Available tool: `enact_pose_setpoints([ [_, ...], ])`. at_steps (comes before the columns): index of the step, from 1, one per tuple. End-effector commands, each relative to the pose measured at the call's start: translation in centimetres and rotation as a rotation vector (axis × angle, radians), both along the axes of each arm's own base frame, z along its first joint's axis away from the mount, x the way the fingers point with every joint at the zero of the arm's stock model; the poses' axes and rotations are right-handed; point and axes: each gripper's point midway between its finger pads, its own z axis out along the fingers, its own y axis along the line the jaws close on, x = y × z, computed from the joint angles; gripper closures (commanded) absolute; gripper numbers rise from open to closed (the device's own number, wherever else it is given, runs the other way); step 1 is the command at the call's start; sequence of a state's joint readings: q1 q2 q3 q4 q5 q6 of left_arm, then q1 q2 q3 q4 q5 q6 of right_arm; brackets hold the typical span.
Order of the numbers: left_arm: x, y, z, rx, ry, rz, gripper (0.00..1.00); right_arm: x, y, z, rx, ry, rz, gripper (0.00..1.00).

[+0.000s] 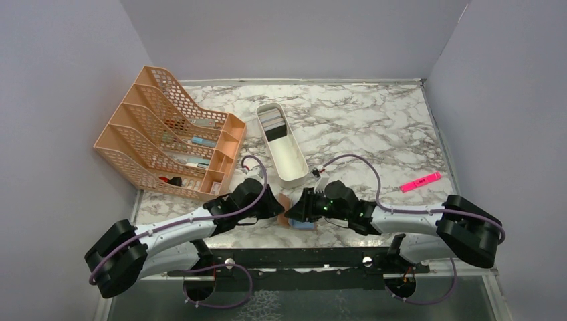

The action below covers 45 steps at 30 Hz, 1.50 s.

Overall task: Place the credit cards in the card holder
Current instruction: Open the card holder at the center of the board.

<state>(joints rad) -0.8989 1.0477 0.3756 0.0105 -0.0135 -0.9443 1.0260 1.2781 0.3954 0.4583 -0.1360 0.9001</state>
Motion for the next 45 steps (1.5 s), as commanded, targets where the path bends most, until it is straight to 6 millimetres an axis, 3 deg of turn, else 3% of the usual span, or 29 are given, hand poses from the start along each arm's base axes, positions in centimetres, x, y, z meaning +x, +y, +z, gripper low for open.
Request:
enact_pose_setpoints([
  [1,-0.4,-0.4,0.7,-0.036,0.002,-0.019,0.81,0.6,0.6,0.0,0.018,-0.036,0.019,0.69],
  [4,-0.3,-0.2,1.0,-0.031,0.000,-0.010,0.81,0.7,0.8,-0.3,0.017,-0.036,0.027,0.73],
  [7,-0.3,0.0,1.2,-0.040,0.010,0.008,0.64,0.9,0.8,-1.0,0.006,-0.031,0.029,0.73],
  [14,-0.1,-0.2,2.4,-0.116,0.009,0.029,0.47,1.0,1.0,-2.9,-0.011,0.000,0.050,0.61],
  [22,1.0,0.0,1.1,-0.035,-0.008,0.028,0.42,0.5,0.9,-3.5,-0.030,-0.027,0.104,0.56],
  [27,1.4,0.0,-0.1,0.041,-0.003,0.008,0.42,0.1,0.9,-2.8,-0.029,-0.057,0.145,0.45],
  [30,1.5,0.0,-0.3,0.053,-0.003,0.001,0.47,-0.1,0.7,-2.1,-0.014,-0.084,0.157,0.42],
  [34,1.7,0.5,-0.4,0.070,-0.012,0.019,0.67,0.4,-0.4,-2.4,-0.031,-0.092,0.135,0.41],
  [39,1.8,1.4,-0.5,0.105,-0.028,0.040,0.79,0.9,-2.0,-1.9,0.001,-0.083,0.104,0.51],
  [45,1.6,1.6,-1.5,0.113,-0.022,0.033,0.91,0.7,-2.1,-1.5,0.032,-0.064,0.098,0.58],
])
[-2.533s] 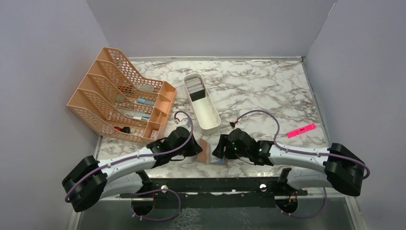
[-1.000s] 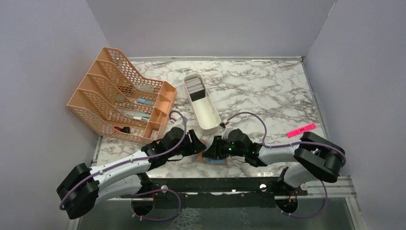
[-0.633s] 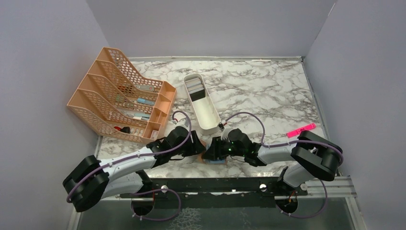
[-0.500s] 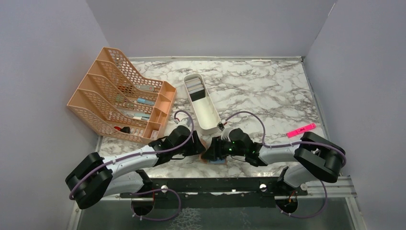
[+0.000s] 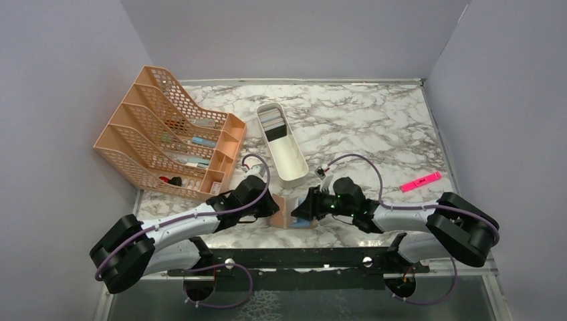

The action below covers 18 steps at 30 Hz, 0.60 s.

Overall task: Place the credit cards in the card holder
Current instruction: Open the card holder at the center of the board.

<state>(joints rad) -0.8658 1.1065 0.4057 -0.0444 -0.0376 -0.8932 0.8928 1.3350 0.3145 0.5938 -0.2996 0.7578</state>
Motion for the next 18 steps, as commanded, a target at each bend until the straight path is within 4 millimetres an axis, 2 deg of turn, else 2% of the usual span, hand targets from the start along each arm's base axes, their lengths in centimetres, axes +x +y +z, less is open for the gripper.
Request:
enact_pose_setpoints([
  [1,0.6,0.3,-0.1,0.017,-0.031,0.013,0.92,-0.6,0.1,0.9,0.051,0.007,0.019,0.58],
  [8,0.3,0.9,-1.1,0.043,-0.017,0.016,0.92,-0.1,-1.1,1.9,0.081,0.018,-0.071,0.56],
  [11,0.3,1.0,-1.4,0.052,-0.018,0.017,0.92,0.3,-1.7,2.1,0.077,0.008,-0.110,0.62],
  [18,0.2,0.9,-1.5,0.043,-0.014,0.010,0.92,0.8,-2.1,0.8,-0.006,0.048,-0.155,0.71],
])
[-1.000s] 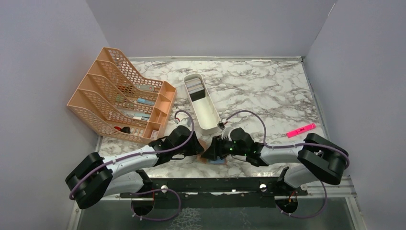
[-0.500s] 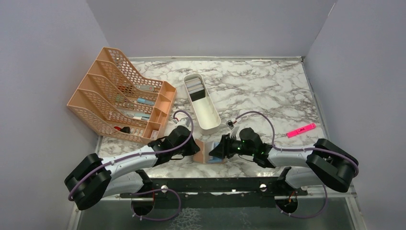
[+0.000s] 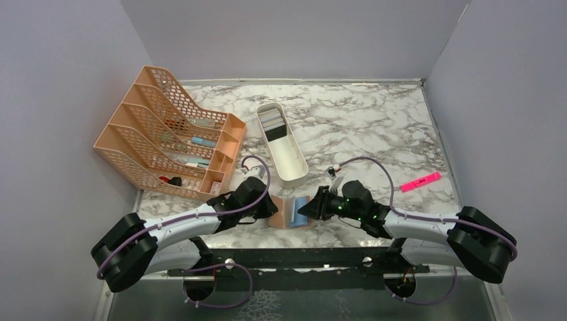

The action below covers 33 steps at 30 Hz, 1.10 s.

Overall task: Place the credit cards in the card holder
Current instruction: Open the card holder at the center of the board.

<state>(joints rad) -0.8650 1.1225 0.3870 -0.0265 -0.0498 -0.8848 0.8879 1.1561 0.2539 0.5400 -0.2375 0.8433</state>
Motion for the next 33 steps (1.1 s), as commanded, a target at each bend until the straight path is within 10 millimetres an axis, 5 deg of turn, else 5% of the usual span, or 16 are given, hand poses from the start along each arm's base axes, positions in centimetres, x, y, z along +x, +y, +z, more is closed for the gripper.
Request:
enact_pose_setpoints([
  [1,0.2,0.4,-0.5,0.015,-0.014,0.004,0.92,0.9,-0.5,-1.8,-0.087,0.053,-0.058,0.72],
  [6,-0.1,0.0,-0.5,-0.010,-0.002,-0.008,0.92,1.2,0.3,-4.0,-0.167,0.126,-0.043,0.76],
  [14,-0.8,-2.0,0.4,-0.117,0.014,-0.065,0.90,1.9,3.1,-2.9,-0.119,0.107,0.039,0.77],
  [21,-0.9,-3.0,2.3,-0.181,0.017,-0.087,0.49,1.7,3.5,-5.0,-0.153,0.156,0.056,0.76],
  [28,0.3,-0.8,3.9,-0.142,-0.023,-0.013,0.35,1.5,2.4,-8.5,-0.261,0.219,0.032,0.76],
  [33,1.2,0.2,4.8,-0.052,-0.053,-0.016,0.31,1.4,2.2,-9.2,-0.294,0.232,0.036,0.76],
])
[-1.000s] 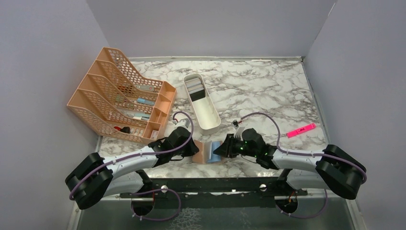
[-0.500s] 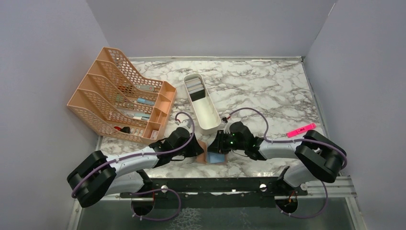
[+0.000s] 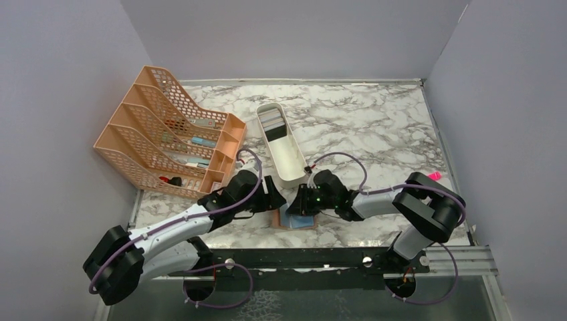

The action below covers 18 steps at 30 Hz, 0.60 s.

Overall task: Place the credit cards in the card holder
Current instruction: Open the card holder at the center of the board.

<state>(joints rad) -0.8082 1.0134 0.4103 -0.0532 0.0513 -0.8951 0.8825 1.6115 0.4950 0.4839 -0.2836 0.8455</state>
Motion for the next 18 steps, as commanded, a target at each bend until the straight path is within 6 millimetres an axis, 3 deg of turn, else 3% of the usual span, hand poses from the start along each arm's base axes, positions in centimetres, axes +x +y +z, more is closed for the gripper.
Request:
enact_pose_setpoints([
  [1,0.9,0.8,1.2,0.086,-0.040,-0.007,0.31,-0.6,-1.1,-2.3,-0.094,0.040,0.012,0.76],
  [5,0.9,0.6,0.9,0.107,-0.032,-0.033,0.31,-0.6,-0.3,-1.2,-0.064,0.043,0.027,0.76],
  [10,0.9,0.8,-0.5,0.154,-0.021,-0.052,0.41,-0.2,-0.6,-0.9,-0.091,0.044,0.000,0.76],
  [18,0.9,1.5,-4.0,0.264,0.038,-0.064,0.62,-0.2,-3.5,-0.6,-0.190,0.004,-0.059,0.74],
])
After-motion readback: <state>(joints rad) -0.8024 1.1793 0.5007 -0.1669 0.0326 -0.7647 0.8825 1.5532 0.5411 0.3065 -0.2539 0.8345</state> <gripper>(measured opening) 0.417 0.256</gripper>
